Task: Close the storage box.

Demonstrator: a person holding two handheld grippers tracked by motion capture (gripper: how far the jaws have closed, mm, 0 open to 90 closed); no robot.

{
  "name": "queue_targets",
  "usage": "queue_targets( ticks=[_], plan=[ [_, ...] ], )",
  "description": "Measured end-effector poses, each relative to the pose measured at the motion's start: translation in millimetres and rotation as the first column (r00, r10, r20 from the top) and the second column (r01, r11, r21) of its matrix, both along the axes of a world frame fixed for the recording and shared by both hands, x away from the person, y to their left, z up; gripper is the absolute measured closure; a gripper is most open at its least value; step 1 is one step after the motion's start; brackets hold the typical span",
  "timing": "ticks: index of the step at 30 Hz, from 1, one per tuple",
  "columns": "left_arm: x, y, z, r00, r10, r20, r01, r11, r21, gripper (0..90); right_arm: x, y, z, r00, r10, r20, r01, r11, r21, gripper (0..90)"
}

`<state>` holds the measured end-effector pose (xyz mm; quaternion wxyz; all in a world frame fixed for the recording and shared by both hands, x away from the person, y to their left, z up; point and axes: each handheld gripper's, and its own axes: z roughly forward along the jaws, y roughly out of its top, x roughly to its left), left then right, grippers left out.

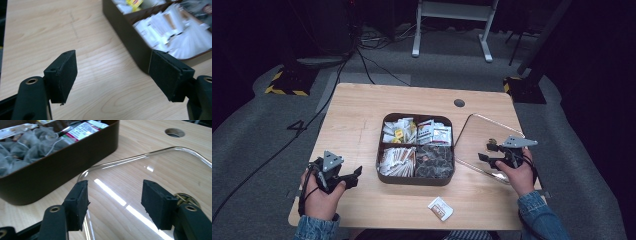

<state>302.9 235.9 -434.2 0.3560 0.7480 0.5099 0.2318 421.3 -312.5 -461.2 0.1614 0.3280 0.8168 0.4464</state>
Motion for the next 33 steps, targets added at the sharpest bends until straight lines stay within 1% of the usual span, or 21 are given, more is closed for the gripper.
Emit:
queue_targets(
  ticks=[4,6,8,9,12,15,17,18,19,21,24,26,29,31,33],
  plan=[
    [3.6,7.8,-9.8,0.9995,0.016,-0.028,-0.016,0.9999,0.002,22.2,4.2,-6.4,-0.6,0.9991,-0.043,0.001,0.043,0.999,-0.007,36.4],
    [5.7,11.5,-15.2,0.9993,0.031,-0.022,-0.031,0.9995,0.002,22.4,6.8,-10.2,-0.4,0.9976,-0.070,0.002,0.070,0.997,-0.019,35.1],
    [8.3,15.8,-20.1,0.9986,0.045,-0.030,-0.045,0.9990,0.001,23.2,9.8,-14.3,-0.1,0.9945,-0.104,0.006,0.104,0.994,-0.040,34.5],
    [9.5,17.8,-22.2,0.9982,0.048,-0.037,-0.049,0.9988,-0.004,23.3,11.2,-16.7,-0.2,0.9923,-0.124,0.003,0.124,0.992,-0.039,33.8],
    [14.1,20.9,-28.1,0.9974,0.057,-0.043,-0.057,0.9984,-0.001,23.5,16.2,-24.2,-2.3,0.9829,-0.184,-0.013,0.183,0.982,-0.048,31.4],
    [18.4,20.7,-35.4,0.9967,0.049,-0.065,-0.048,0.9988,0.007,23.5,20.8,-30.0,-6.2,0.9759,-0.216,-0.028,0.215,0.975,-0.051,28.3],
    [19.7,20.7,-39.3,0.9954,0.053,-0.079,-0.051,0.9984,0.024,23.5,22.9,-34.1,-10.7,0.9682,-0.247,-0.037,0.245,0.968,-0.063,25.8],
    [20.0,20.4,-41.3,0.9946,0.057,-0.087,-0.055,0.9983,0.021,23.5,23.7,-36.5,-14.1,0.9636,-0.263,-0.047,0.260,0.963,-0.071,24.0],
    [20.4,20.8,-42.4,0.9942,0.056,-0.092,-0.054,0.9982,0.025,23.4,24.4,-37.8,-16.7,0.9607,-0.273,-0.053,0.268,0.960,-0.077,22.7],
    [21.5,20.7,-46.1,0.9929,0.062,-0.101,-0.059,0.9978,0.029,23.4,26.4,-39.3,-20.5,0.9586,-0.279,-0.055,0.274,0.958,-0.083,21.6],
    [23.1,19.9,-51.7,0.9909,0.058,-0.122,-0.054,0.9978,0.039,23.2,30.8,-38.4,-24.5,0.9571,-0.283,-0.061,0.279,0.958,-0.072,21.8],
    [23.7,19.2,-54.9,0.9898,0.056,-0.132,-0.050,0.9977,0.045,23.1,34.5,-36.0,-25.9,0.9558,-0.287,-0.062,0.283,0.957,-0.068,26.0],
    [23.7,18.9,-58.7,0.9884,0.046,-0.145,-0.039,0.9979,0.051,22.8,40.3,-32.0,-27.7,0.9541,-0.290,-0.074,0.285,0.956,-0.076,30.4],
    [23.7,18.8,-61.0,0.9876,0.044,-0.151,-0.036,0.9979,0.054,22.6,44.4,-28.9,-29.3,0.9555,-0.283,-0.081,0.277,0.957,-0.081,32.9],
    [24.1,19.1,-63.2,0.9870,0.040,-0.155,-0.032,0.9978,0.058,22.5,48.2,-25.0,-31.1,0.9573,-0.278,-0.079,0.271,0.958,-0.090,37.7]
  ],
)
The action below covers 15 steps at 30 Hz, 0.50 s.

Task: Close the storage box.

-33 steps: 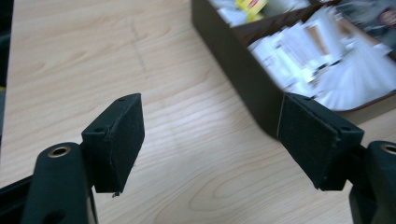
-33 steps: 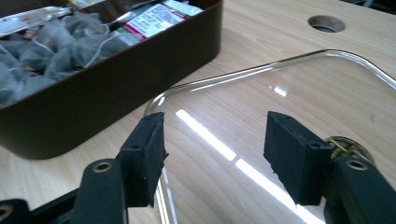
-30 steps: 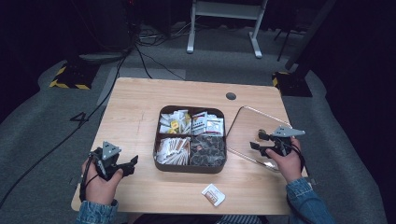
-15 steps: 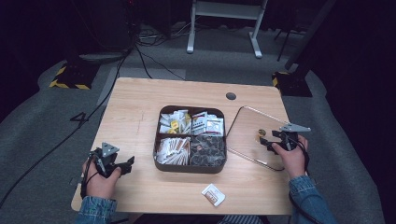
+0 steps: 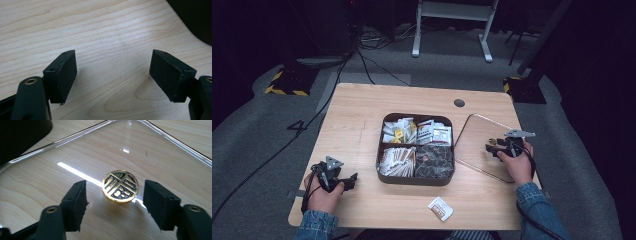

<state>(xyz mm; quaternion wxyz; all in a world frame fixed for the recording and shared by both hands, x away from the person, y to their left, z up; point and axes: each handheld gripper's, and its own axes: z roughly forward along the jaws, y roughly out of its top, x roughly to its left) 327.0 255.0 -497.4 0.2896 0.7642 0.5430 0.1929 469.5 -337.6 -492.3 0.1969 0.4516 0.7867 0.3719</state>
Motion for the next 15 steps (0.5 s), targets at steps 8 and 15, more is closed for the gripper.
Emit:
queue_targets(
  ticks=[8,15],
  plan=[
    [0.3,0.5,-5.1,0.9996,-0.008,0.027,0.009,0.9997,-0.022,18.8,8.0,4.6,-3.9,0.9998,0.016,0.007,-0.016,0.999,-0.039,55.7],
    [0.7,1.0,-7.6,0.9987,-0.015,0.049,0.016,0.9996,-0.024,17.0,7.5,-1.4,-5.4,0.9999,0.013,0.010,-0.013,1.000,0.002,58.5]
  ],
)
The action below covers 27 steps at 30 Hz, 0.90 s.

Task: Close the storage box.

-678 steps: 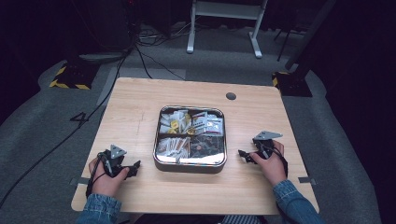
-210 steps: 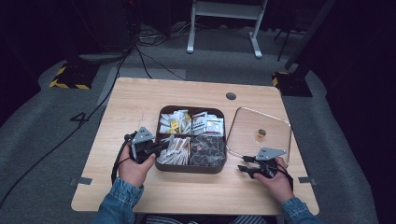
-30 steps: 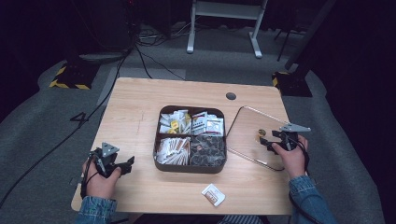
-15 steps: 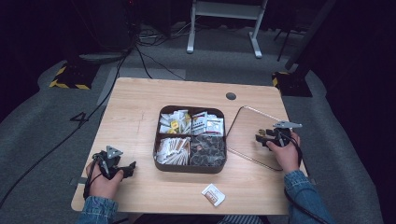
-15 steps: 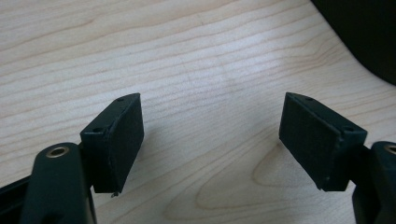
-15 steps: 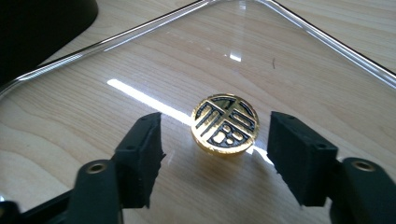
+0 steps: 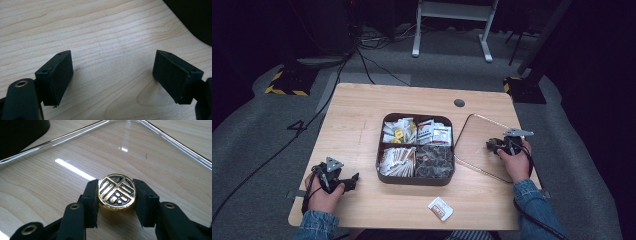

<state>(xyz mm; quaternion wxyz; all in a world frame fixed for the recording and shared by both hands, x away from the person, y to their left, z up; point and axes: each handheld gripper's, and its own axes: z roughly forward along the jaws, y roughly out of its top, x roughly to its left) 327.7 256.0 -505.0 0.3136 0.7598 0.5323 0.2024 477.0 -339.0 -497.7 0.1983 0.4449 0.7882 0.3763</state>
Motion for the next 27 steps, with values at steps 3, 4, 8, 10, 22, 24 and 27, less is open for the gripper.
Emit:
queue_targets(
  ticks=[3,4,8,10,22,24,27],
  plan=[
    [0.4,0.0,-0.1,1.0000,-0.002,-0.001,0.002,1.0000,-0.003,16.8,-1.2,-0.7,0.4,1.0000,0.002,0.002,-0.002,1.000,-0.002,58.5],
    [0.5,0.0,-0.1,1.0000,-0.002,-0.002,0.002,1.0000,-0.005,16.7,-1.7,-1.1,0.8,1.0000,0.005,0.004,-0.005,1.000,-0.003,58.5],
    [0.6,-0.1,-0.1,1.0000,-0.003,-0.003,0.003,1.0000,-0.003,16.4,-5.7,-2.3,6.5,0.9997,0.020,0.016,-0.021,1.000,0.011,58.5],
    [0.7,-0.1,-0.1,1.0000,-0.004,-0.002,0.004,1.0000,-0.003,16.4,-9.1,-3.6,10.7,0.9993,0.028,0.025,-0.028,0.999,0.021,58.5],
    [1.3,-0.5,-0.1,1.0000,-0.008,-0.004,0.008,1.0000,0.000,15.6,-28.3,-10.5,40.4,0.9958,0.054,0.074,-0.059,0.995,0.080,58.5],
    [1.4,-0.6,-0.2,0.9999,-0.009,-0.004,0.009,1.0000,-0.001,15.5,-32.2,-10.9,45.5,0.9955,0.056,0.076,-0.063,0.994,0.091,58.5],
    [1.4,-0.6,-0.1,1.0000,-0.009,-0.004,0.009,1.0000,-0.001,15.5,-37.0,-11.7,52.9,0.9944,0.063,0.085,-0.072,0.992,0.104,58.5]
  ],
)
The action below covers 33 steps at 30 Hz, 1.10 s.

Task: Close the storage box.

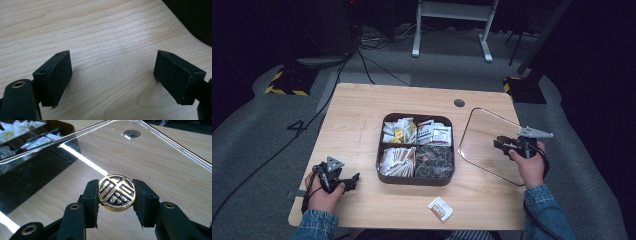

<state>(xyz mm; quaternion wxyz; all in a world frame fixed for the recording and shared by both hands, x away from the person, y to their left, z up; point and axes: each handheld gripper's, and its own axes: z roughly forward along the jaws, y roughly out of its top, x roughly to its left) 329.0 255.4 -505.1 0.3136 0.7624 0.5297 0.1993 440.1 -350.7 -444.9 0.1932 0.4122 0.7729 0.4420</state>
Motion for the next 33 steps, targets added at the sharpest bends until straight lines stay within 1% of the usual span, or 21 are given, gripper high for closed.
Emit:
queue_targets(
  ticks=[5,8,10,13,18,19,20,22,25,30,31,32,33],
  plan=[
    [0.0,0.0,0.0,1.0000,0.000,0.000,0.000,1.0000,0.000,15.5,-6.3,-0.4,11.6,0.9998,0.007,0.017,-0.007,1.000,0.007,58.5],
    [0.0,0.0,0.0,1.0000,0.000,0.000,0.000,1.0000,0.000,15.5,-8.2,-0.4,15.3,0.9997,0.011,0.022,-0.012,1.000,0.009,58.5],
    [0.0,-0.1,-0.1,1.0000,0.000,0.000,0.000,1.0000,-0.001,15.5,-10.2,0.1,18.5,0.9996,0.016,0.025,-0.017,0.999,0.028,58.5],
    [0.0,0.0,0.0,1.0000,0.000,0.000,0.000,1.0000,-0.001,15.5,-11.3,0.8,20.9,0.9992,0.033,0.024,-0.034,0.999,0.042,58.5],
    [0.0,0.0,0.0,1.0000,0.000,0.000,0.000,1.0000,0.000,15.5,-12.7,4.8,26.0,0.9984,0.047,0.031,-0.048,0.998,0.035,58.5],
    [0.0,0.0,0.0,1.0000,0.000,0.000,0.000,1.0000,0.000,15.5,-13.1,7.8,28.4,0.9980,0.054,0.033,-0.055,0.998,0.032,58.5],
    [0.0,-0.1,0.0,1.0000,0.000,0.000,0.000,1.0000,0.001,15.5,-13.8,10.4,30.5,0.9980,0.059,0.023,-0.060,0.998,0.029,58.5],
    [-0.1,-0.2,0.0,1.0000,0.000,0.001,0.000,1.0000,0.003,15.5,-14.0,15.3,33.1,0.9973,0.070,0.024,-0.070,0.997,0.012,58.5],
    [-0.4,-0.7,0.0,1.0000,0.003,0.001,-0.003,1.0000,0.003,15.6,-13.3,24.5,36.1,0.9956,0.091,0.023,-0.091,0.996,0.005,58.5],
    [-0.2,-0.9,-0.1,1.0000,0.004,0.001,-0.004,1.0000,-0.002,15.6,-9.5,40.8,42.1,0.9903,0.137,0.019,-0.137,0.990,-0.007,58.5],
    [-0.2,-0.9,-0.1,1.0000,0.004,0.001,-0.004,1.0000,-0.002,15.4,-9.5,40.8,42.1,0.9903,0.137,0.019,-0.137,0.990,-0.007,58.5],
    [0.3,-1.1,-0.2,1.0000,0.004,0.002,-0.004,1.0000,-0.001,15.1,-6.2,47.7,44.4,0.9880,0.154,0.013,-0.154,0.988,-0.013,58.5],
    [1.0,-1.6,-0.2,1.0000,0.006,0.000,-0.006,1.0000,-0.001,15.1,-6.2,47.7,44.4,0.9880,0.154,0.013,-0.154,0.988,-0.013,58.5]
  ],
)
